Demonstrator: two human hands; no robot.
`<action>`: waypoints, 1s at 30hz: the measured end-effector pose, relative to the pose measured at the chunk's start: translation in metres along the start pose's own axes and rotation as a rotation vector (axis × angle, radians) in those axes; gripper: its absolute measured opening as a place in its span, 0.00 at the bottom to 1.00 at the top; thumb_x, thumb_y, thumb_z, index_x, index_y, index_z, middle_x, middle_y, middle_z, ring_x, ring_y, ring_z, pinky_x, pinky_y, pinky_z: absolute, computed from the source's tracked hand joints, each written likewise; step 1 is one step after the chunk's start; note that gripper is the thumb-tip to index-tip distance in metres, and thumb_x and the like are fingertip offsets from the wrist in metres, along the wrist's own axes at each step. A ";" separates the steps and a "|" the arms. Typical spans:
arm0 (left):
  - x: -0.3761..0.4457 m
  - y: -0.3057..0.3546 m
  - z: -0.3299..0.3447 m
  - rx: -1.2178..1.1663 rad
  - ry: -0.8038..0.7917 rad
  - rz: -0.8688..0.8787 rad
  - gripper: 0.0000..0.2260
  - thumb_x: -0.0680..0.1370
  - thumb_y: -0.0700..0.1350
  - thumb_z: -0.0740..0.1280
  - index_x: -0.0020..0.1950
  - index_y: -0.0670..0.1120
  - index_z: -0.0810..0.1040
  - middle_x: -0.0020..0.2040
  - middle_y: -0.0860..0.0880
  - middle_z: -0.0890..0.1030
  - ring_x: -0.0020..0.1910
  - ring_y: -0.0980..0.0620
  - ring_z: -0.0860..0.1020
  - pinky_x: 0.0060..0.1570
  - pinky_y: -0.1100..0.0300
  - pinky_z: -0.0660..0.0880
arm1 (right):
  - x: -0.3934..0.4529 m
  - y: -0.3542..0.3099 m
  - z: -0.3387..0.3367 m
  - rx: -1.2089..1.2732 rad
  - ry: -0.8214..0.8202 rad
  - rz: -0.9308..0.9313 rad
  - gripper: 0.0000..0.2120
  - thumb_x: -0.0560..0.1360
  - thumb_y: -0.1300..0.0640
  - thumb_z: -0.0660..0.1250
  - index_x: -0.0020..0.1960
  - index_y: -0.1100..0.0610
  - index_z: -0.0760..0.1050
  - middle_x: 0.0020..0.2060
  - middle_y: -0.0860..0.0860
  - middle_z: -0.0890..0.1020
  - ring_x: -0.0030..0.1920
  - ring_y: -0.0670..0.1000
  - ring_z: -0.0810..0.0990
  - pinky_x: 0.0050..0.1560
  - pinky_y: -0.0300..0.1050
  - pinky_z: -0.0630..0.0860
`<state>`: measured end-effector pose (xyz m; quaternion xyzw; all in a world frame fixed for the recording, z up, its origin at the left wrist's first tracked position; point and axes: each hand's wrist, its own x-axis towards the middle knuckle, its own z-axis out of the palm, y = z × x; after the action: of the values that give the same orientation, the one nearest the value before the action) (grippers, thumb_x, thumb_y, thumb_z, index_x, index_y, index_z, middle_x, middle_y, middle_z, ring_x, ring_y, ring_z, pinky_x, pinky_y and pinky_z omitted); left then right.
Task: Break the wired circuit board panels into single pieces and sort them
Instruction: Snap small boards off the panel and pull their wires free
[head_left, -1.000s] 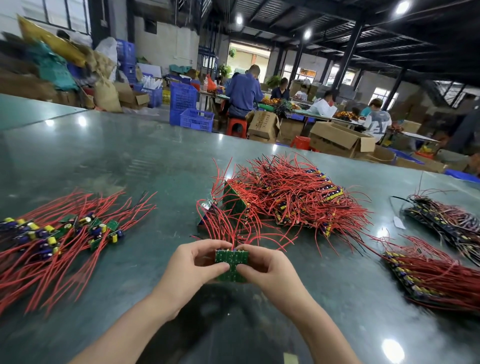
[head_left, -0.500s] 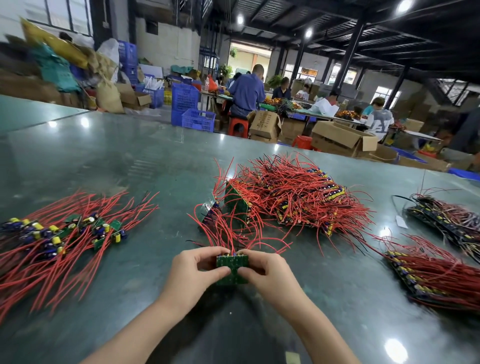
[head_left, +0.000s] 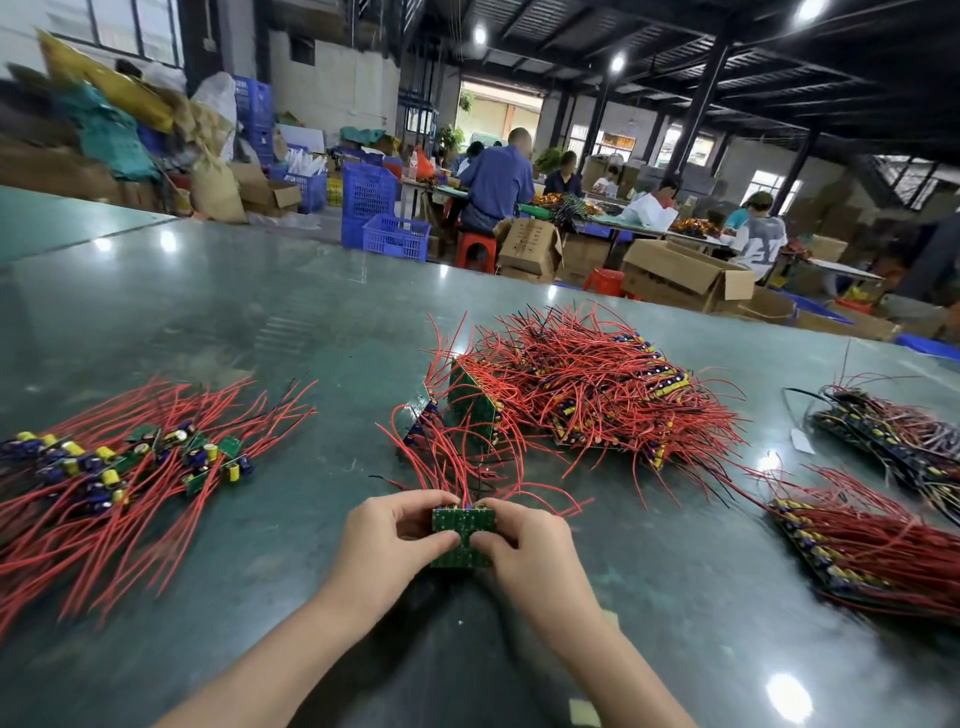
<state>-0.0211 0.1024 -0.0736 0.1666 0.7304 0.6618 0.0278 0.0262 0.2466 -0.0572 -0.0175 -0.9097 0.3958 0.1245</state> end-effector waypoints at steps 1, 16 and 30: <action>-0.001 0.000 0.001 0.015 0.011 0.008 0.17 0.67 0.29 0.74 0.42 0.53 0.83 0.37 0.50 0.85 0.35 0.59 0.80 0.41 0.67 0.77 | -0.001 0.000 0.002 -0.023 0.017 0.002 0.07 0.73 0.65 0.66 0.44 0.56 0.80 0.37 0.49 0.84 0.41 0.49 0.79 0.46 0.40 0.73; -0.002 -0.001 0.001 0.009 0.030 0.013 0.17 0.68 0.28 0.73 0.44 0.52 0.82 0.38 0.55 0.85 0.36 0.60 0.80 0.41 0.70 0.75 | 0.000 0.000 0.002 0.093 0.015 -0.012 0.07 0.71 0.64 0.68 0.44 0.54 0.81 0.40 0.50 0.84 0.44 0.51 0.81 0.50 0.45 0.77; -0.007 0.000 0.006 0.049 0.095 0.036 0.18 0.68 0.29 0.73 0.42 0.54 0.82 0.37 0.54 0.85 0.36 0.58 0.80 0.41 0.69 0.76 | -0.002 -0.006 0.013 -0.043 0.128 0.056 0.06 0.72 0.64 0.67 0.43 0.54 0.79 0.35 0.50 0.82 0.38 0.51 0.76 0.38 0.39 0.69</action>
<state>-0.0132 0.1065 -0.0752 0.1489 0.7436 0.6514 -0.0227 0.0252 0.2331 -0.0614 -0.0709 -0.9072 0.3777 0.1711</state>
